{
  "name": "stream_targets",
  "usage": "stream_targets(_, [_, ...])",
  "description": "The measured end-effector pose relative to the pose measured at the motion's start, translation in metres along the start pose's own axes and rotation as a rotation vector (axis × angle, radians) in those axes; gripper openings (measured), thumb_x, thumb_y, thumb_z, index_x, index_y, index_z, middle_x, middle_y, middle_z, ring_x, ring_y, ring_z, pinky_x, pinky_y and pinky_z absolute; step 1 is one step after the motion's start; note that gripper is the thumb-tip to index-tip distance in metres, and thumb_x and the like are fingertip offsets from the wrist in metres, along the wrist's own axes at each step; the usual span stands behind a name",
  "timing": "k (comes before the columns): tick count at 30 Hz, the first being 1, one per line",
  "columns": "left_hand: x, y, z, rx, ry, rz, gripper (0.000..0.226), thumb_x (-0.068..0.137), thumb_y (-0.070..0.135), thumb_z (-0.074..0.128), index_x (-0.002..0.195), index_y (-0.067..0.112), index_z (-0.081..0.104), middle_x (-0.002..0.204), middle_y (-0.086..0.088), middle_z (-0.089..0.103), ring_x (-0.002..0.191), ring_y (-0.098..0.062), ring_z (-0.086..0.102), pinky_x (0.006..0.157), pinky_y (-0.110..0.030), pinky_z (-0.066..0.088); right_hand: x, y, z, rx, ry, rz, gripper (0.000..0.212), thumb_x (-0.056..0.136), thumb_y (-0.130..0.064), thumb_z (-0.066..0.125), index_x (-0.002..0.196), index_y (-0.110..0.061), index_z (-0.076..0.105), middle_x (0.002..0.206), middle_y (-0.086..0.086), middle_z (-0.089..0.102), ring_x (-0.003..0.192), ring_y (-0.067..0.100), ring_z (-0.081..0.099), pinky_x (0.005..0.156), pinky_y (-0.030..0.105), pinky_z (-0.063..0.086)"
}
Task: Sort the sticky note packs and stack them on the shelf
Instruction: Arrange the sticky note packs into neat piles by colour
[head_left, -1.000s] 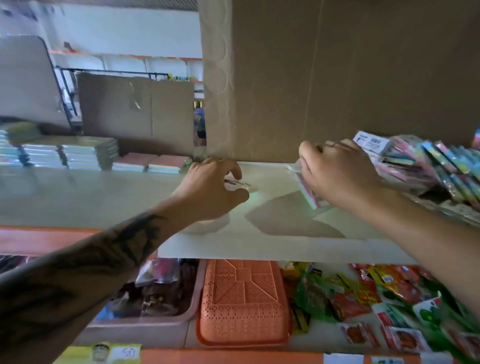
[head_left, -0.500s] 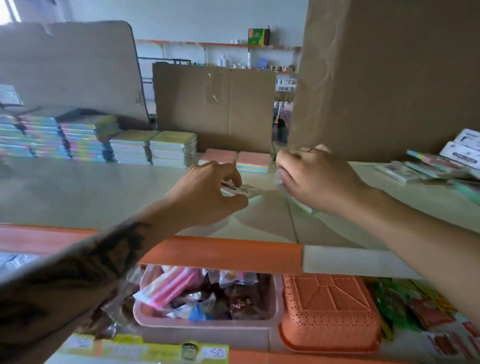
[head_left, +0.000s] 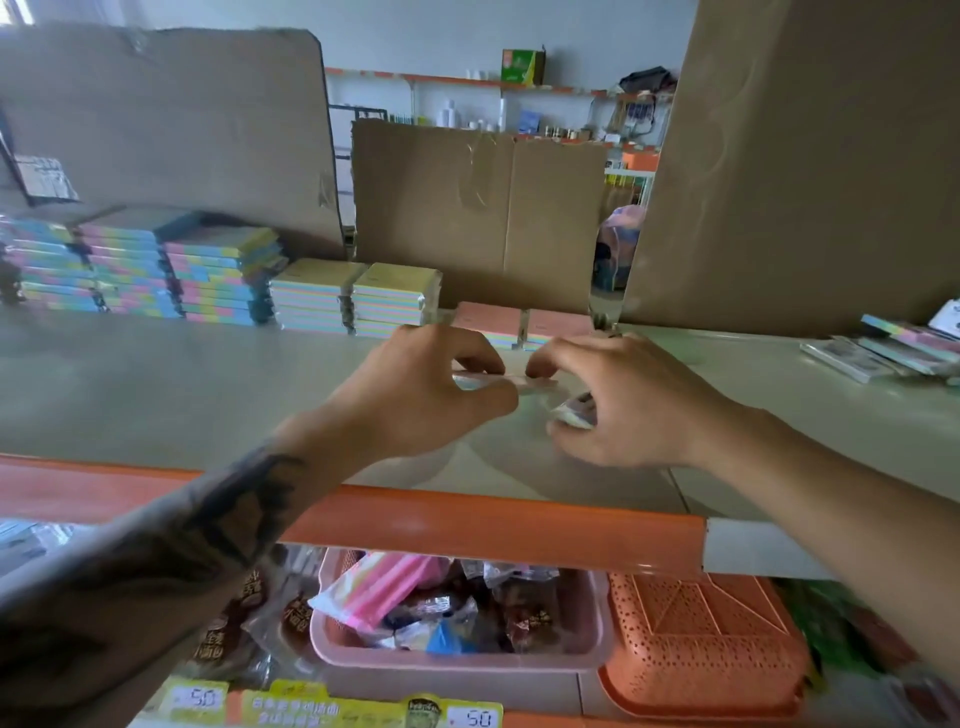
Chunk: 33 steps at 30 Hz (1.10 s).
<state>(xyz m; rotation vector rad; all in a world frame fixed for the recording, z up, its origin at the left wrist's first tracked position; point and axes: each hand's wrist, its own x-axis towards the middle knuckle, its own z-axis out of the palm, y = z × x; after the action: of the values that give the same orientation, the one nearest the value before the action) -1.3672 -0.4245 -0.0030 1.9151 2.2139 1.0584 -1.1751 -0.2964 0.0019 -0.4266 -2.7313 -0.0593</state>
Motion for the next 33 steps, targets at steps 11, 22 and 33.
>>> stream_targets(11, [0.01,0.004,-0.009,-0.421,0.106,-0.037,0.013,0.084,0.033,0.083,0.086,0.024,0.075,0.073,0.009,0.073,0.063,-0.013,0.059,0.063,-0.035,0.046,0.007,-0.001,-0.004,0.455,0.185,0.188,0.015,0.096,-0.033,0.066,0.106,-0.023,0.071,0.091,-0.005,0.073,0.088,0.016,0.067,0.085,0.046,0.052])
stream_targets(22, [0.026,0.028,0.011,-0.7,0.035,-0.127,0.014,0.093,0.026,0.073,0.095,0.013,0.079,0.092,-0.01,0.078,0.073,-0.014,0.063,0.072,-0.038,0.045,-0.02,0.016,-0.028,0.346,0.386,0.162,0.084,0.071,-0.044,0.091,0.14,-0.033,0.045,0.145,-0.013,0.049,0.13,0.006,0.047,0.106,0.021,0.037])
stream_targets(33, [0.06,0.077,0.045,-0.824,-0.167,-0.264,0.024,0.088,0.034,0.078,0.094,0.01,0.078,0.095,-0.014,0.077,0.083,-0.026,0.066,0.076,-0.04,0.046,-0.045,0.059,-0.064,0.0,0.201,0.075,0.076,0.06,-0.074,0.079,0.122,-0.034,0.063,0.119,-0.021,0.064,0.111,0.012,0.053,0.102,0.046,0.04])
